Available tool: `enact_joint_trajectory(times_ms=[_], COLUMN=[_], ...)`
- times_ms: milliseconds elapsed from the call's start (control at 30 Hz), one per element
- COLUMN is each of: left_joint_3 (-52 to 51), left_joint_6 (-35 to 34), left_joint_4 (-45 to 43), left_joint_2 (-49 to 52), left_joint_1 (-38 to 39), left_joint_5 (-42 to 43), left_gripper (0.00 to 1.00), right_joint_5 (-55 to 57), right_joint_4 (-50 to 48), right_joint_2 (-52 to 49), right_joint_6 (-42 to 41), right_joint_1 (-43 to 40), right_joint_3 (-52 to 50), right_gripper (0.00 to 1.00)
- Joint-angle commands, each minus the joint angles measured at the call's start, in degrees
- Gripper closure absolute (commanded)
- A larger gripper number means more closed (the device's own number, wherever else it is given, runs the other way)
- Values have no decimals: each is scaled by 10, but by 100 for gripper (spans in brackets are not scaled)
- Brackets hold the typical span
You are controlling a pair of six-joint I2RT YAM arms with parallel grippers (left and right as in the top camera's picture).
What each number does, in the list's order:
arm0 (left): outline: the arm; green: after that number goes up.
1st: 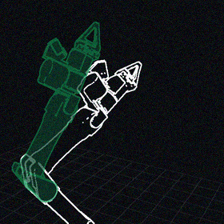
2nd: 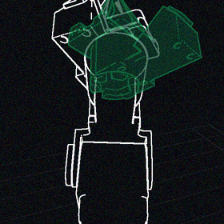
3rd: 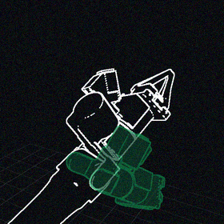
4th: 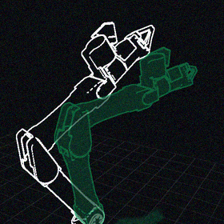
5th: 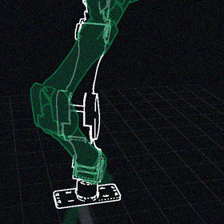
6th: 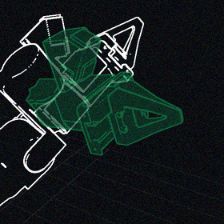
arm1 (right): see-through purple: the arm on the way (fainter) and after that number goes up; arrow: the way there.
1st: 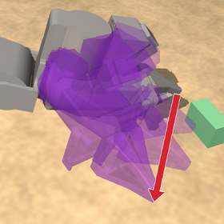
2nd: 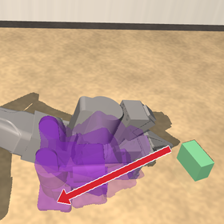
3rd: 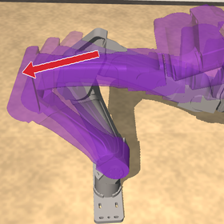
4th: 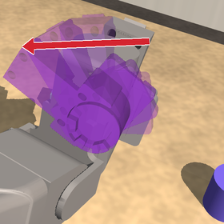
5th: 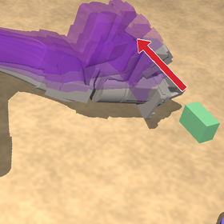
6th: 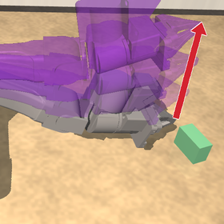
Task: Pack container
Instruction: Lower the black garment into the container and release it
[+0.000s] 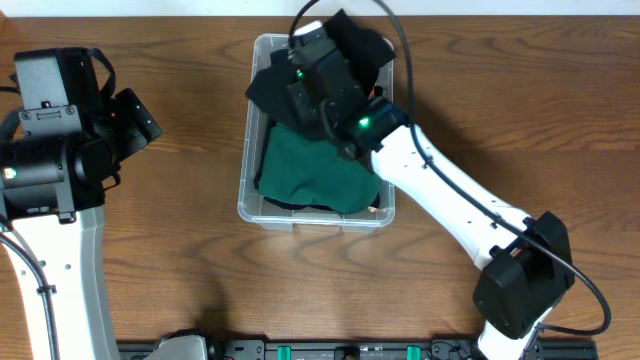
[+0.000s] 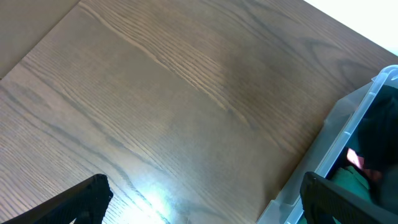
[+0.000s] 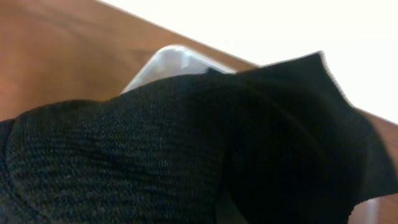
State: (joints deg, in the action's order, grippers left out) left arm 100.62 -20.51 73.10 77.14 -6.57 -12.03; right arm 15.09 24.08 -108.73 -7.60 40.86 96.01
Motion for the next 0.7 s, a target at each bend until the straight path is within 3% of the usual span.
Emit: enact_joint_trajectory(times_ms=[0,433,533,667], left_joint_3=[2,2,2,2], left_joint_6=[10,10,10,10], left_joint_4=[0,0,0,0], left_joint_2=[2,2,2,2], left_joint_1=[-3,-3,-3,-3], left_joint_5=[-7,-7,-7,-7], left_gripper=[2,2,2,2], right_joint_5=[-33,-10,14,15], right_joint_4=[24,259,287,287], right_joint_2=[7,7,7,7], right_joint_6=[-16,-16,-11,57], right_joint_1=[26,45,45,47], right_joint_3=[13,13,13,13], right_gripper=[99,99,99,97])
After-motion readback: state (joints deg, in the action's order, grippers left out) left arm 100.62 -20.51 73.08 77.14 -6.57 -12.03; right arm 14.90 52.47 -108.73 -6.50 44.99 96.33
